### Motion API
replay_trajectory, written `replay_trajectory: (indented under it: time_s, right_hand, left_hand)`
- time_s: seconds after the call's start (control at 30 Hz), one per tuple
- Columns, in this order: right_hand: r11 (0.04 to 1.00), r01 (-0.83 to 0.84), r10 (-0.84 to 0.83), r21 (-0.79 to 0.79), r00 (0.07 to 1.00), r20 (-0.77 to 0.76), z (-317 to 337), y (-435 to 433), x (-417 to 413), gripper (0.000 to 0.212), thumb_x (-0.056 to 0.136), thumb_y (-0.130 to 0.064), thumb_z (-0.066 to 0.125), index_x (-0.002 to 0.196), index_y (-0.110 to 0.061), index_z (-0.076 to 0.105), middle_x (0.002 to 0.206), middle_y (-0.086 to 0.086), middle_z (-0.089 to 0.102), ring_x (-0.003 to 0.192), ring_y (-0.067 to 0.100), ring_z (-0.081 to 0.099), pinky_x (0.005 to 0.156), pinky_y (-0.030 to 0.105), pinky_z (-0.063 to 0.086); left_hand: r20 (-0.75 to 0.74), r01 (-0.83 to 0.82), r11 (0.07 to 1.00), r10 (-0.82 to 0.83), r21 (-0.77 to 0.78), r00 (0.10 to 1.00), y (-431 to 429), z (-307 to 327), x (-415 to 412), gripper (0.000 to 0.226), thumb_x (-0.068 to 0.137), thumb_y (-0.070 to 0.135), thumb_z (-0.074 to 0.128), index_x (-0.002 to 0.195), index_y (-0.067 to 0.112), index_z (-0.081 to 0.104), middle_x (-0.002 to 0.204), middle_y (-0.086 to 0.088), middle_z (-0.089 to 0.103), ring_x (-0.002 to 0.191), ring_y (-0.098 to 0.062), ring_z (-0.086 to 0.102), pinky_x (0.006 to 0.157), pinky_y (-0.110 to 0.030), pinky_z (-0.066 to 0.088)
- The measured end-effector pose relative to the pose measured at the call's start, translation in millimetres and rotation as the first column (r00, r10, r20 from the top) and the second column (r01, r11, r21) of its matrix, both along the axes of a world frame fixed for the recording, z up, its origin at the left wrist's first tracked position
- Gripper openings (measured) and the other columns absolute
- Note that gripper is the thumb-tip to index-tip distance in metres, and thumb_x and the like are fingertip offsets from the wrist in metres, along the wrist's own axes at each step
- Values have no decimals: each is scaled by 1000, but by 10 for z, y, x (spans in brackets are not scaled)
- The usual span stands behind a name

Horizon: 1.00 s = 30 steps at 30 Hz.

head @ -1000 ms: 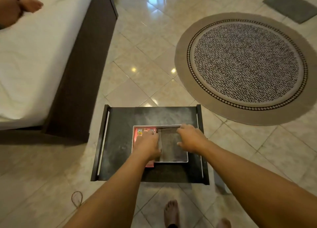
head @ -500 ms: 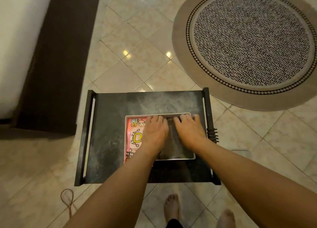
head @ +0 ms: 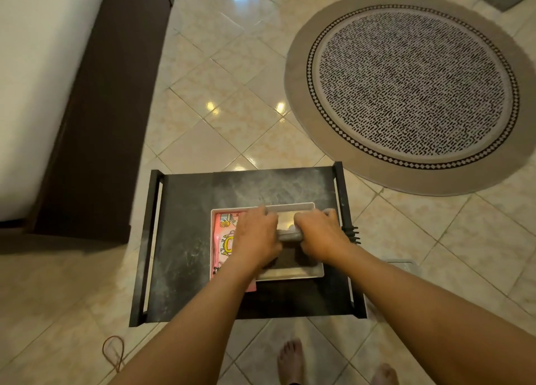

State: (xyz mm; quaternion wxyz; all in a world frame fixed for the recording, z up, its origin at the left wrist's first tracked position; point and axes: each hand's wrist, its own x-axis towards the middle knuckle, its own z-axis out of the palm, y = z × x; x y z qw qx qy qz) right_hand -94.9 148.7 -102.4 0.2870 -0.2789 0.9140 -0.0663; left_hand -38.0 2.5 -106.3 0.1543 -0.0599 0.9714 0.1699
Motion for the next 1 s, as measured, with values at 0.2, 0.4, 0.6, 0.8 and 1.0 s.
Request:
replay_trajectory:
  time_s: [0.2,0.4,0.6,0.8,1.0]
  right_hand:
    - [888,343,-266,-305,926,268,718,309,-118,19,85,-16,72,95,-24,59,95,0,65,87,17,63,75,32,56]
    - [567,639,-379,-520,762,524,1472,867,-298,43,82,-15,78,116,-27,55,108,1,71,100,17,69,80,36,62]
    - [513,635,-391,-578,772,501,1933,1590,-314,51,85,-8,74,119,-38,51,97,12,68,82,26,70,65,34,63]
    - [616,628,-378,-476,766,521,1757,2495,-357,34,82,-3,74,107,-25,65,105,9,65,94,29,66,65,31,61]
    - [713,600,-382,-364,767,516,967,3291,-180,62,76,15,67,118,-30,57,122,-5,51,93,19,60,65,30,61]
  left_hand:
    - [179,-380,738,341,558,923,-87,691,49,24,81,9,79,88,19,58,92,-6,68,81,-21,69,67,-37,62]
    - [353,-530,204,549,823,758,238,1403,16,20,86,18,74,103,7,72,100,-11,76,97,-29,72,88,-49,59]
    - [406,-539,153,498,828,766,1044,1667,-66,28,101,31,53,125,16,56,119,-10,66,106,-25,66,81,-40,59]
    - [318,-431,216,415,876,853,1863,1467,-77,75,85,18,78,143,35,33,130,5,53,116,-20,61,85,-43,61]
    - [189,-314,520,280,794,941,2657,648,50,68,86,10,75,144,34,48,137,10,47,127,-16,51,99,-44,55]
